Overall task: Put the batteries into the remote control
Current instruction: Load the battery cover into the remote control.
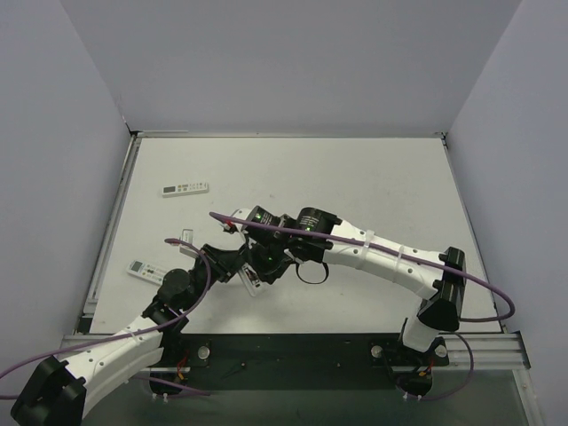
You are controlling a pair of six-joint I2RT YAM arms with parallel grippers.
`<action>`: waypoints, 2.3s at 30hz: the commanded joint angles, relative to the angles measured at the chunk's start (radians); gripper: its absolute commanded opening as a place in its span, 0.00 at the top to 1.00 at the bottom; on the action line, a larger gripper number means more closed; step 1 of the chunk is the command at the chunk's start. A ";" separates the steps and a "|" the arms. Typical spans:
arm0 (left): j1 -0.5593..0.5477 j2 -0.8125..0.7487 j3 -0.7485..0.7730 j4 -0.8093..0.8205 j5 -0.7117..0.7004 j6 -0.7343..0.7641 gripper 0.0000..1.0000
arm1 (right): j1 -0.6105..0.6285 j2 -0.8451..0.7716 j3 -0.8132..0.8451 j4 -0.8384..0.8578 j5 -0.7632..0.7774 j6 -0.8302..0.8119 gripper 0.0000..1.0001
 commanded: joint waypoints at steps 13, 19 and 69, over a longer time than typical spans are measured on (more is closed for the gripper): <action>-0.012 -0.028 -0.028 0.104 -0.004 0.010 1.00 | 0.018 0.109 0.094 -0.069 0.087 0.044 1.00; -0.015 -0.031 -0.028 0.108 -0.004 0.010 1.00 | 0.020 0.115 0.091 -0.048 0.087 0.061 1.00; -0.032 -0.070 -0.025 0.044 -0.072 0.036 1.00 | 0.024 0.129 0.080 -0.080 0.065 0.126 1.00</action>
